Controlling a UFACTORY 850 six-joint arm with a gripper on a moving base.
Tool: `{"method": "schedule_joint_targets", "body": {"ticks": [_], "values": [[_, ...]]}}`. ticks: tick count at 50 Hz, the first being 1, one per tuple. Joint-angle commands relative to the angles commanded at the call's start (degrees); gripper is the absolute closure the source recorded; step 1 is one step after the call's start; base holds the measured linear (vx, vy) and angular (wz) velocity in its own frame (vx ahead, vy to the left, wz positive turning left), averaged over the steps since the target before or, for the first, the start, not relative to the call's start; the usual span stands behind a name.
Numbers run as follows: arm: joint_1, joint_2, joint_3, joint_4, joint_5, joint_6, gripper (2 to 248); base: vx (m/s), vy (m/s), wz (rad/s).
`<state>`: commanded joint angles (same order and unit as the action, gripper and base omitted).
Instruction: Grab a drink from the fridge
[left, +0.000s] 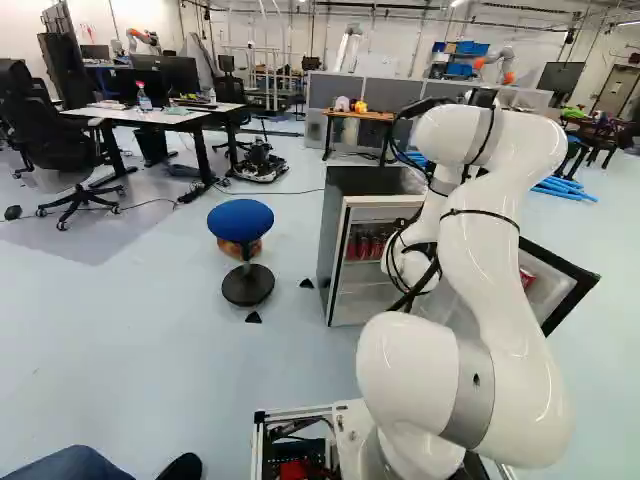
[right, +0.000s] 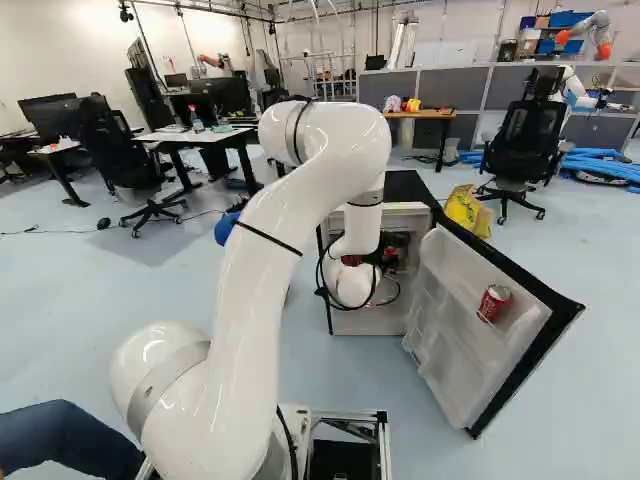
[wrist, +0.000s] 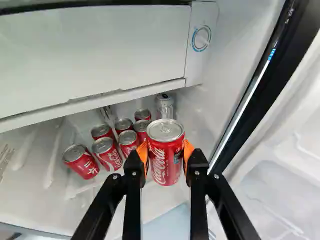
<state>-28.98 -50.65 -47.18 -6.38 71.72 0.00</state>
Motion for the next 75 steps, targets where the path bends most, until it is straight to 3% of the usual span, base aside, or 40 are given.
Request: {"method": "schedule_joint_targets", "body": {"ticks": [54, 75], "values": [[2.9, 20.6, 21.8, 0.0, 0.0, 0.0, 158, 0.0, 0.0, 0.0], [3.0, 25.0, 23.8, 0.0, 0.0, 0.0, 158, 0.0, 0.0, 0.0]]}}
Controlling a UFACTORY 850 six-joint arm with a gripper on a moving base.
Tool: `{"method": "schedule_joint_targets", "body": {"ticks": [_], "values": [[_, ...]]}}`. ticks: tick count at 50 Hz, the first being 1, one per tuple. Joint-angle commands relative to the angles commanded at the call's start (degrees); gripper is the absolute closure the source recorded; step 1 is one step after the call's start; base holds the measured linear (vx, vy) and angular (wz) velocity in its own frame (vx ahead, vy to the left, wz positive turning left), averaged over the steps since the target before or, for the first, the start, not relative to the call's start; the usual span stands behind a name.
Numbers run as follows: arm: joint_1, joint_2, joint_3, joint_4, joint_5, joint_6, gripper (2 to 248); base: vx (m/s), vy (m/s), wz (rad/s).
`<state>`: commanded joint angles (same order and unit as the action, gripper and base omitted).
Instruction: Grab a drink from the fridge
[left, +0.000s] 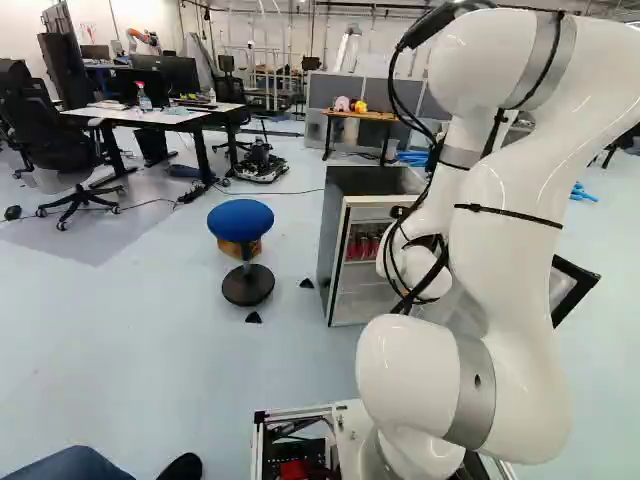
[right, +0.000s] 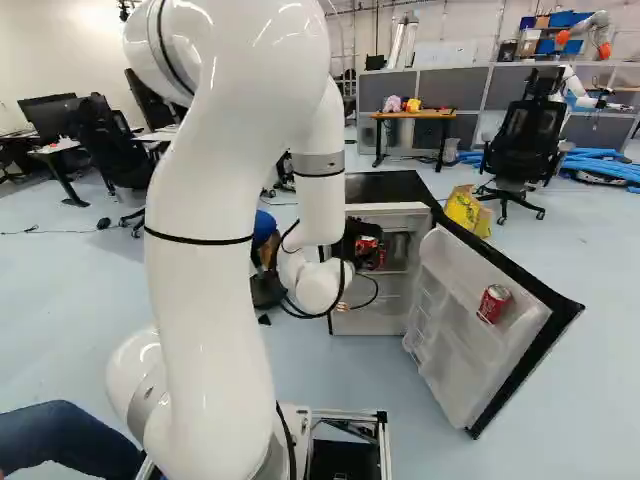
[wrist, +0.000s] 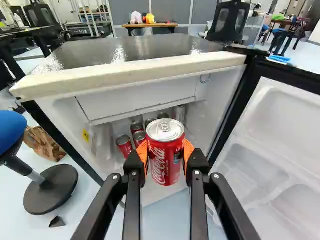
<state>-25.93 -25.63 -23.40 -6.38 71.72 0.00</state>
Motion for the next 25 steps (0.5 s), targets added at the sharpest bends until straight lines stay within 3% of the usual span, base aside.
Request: {"method": "schedule_joint_targets", "body": {"ticks": [25], "values": [[0.0, 4.8, 1.5, 0.0, -0.5, 0.0, 158, 0.0, 0.0, 0.0]]}}
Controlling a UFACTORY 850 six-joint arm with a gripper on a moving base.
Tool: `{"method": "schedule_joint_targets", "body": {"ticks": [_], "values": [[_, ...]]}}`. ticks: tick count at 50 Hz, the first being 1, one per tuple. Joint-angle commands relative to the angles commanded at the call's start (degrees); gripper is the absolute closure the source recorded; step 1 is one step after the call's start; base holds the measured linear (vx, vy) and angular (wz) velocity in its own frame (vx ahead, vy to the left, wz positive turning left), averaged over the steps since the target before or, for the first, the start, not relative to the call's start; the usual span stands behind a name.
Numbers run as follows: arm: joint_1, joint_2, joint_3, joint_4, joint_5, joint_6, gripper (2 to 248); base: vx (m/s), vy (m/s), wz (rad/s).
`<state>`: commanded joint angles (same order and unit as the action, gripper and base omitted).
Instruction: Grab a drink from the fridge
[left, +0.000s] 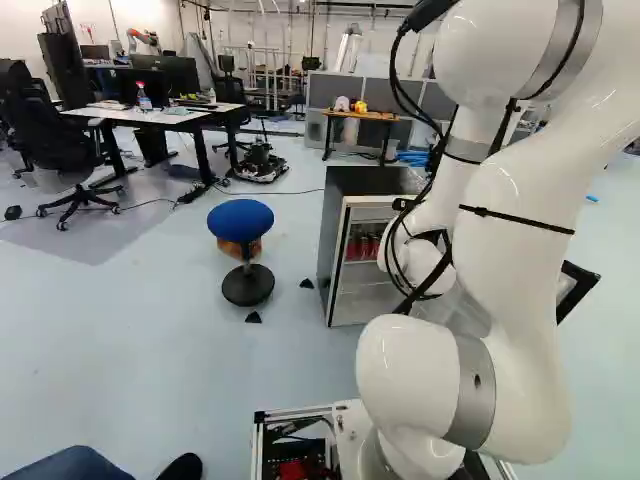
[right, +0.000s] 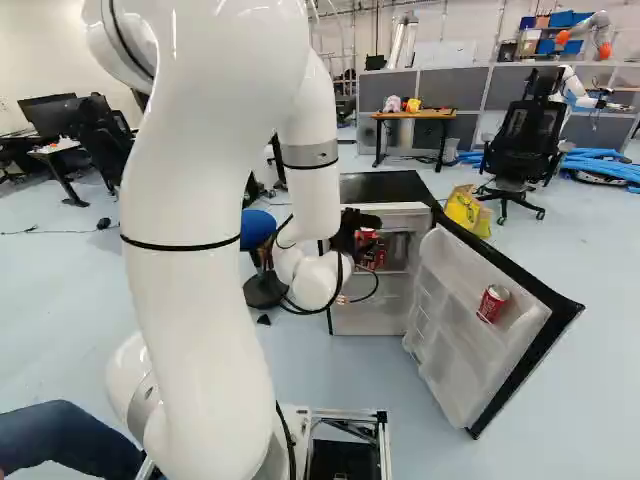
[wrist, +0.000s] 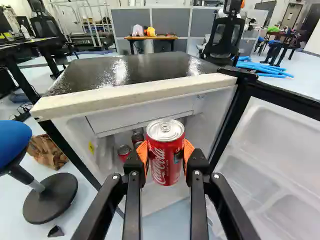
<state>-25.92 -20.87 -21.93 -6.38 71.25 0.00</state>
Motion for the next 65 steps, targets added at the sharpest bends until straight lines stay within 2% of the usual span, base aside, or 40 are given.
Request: {"method": "schedule_joint_targets", "body": {"ticks": [23, 65], "values": [[0.2, 4.2, 1.0, 0.0, -3.8, 0.0, 158, 0.0, 0.0, 0.0], [3.1, 9.0, -0.6, 0.0, -4.7, 0.0, 158, 0.0, 0.0, 0.0]]}}
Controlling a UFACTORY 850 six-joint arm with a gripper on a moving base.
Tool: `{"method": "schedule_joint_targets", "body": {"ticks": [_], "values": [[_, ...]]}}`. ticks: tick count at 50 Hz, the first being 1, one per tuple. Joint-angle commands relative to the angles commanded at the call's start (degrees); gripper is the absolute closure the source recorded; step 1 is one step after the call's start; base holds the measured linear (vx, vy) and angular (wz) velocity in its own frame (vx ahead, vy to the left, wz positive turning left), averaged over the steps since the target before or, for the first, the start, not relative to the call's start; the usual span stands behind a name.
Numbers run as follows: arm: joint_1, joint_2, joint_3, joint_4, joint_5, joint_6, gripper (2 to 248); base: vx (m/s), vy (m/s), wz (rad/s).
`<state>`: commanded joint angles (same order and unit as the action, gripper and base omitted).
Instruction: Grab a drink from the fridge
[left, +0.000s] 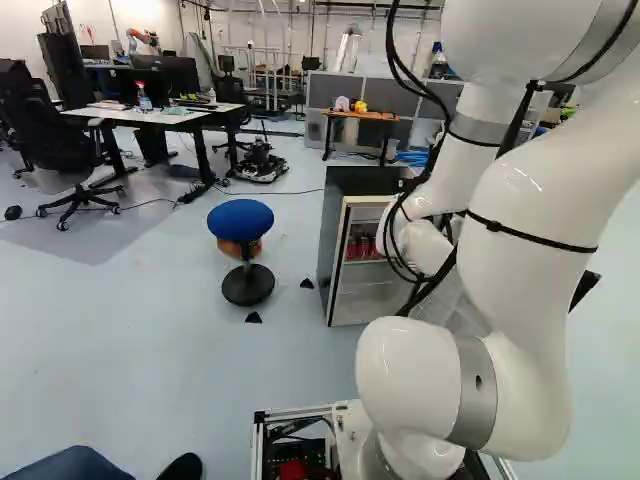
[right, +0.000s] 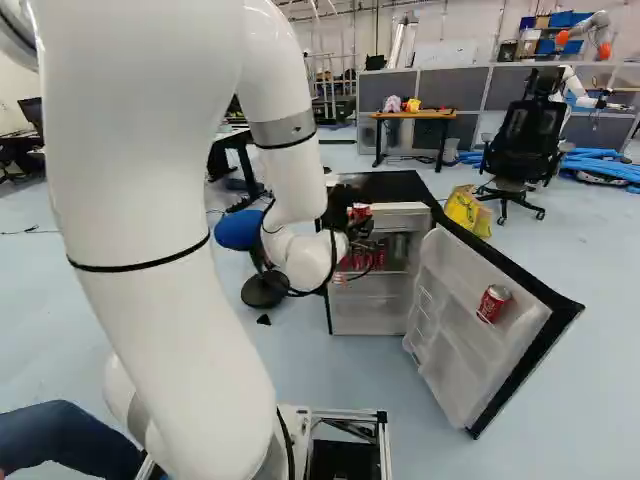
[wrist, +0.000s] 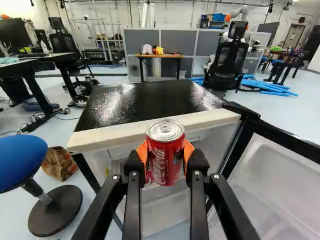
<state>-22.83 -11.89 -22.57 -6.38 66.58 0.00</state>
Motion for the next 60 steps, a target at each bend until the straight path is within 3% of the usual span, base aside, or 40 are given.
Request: {"method": "schedule_joint_targets", "body": {"ticks": [60], "values": [[3.5, 5.3, -3.6, 0.0, -10.1, 0.0, 158, 0.0, 0.0, 0.0]]}}
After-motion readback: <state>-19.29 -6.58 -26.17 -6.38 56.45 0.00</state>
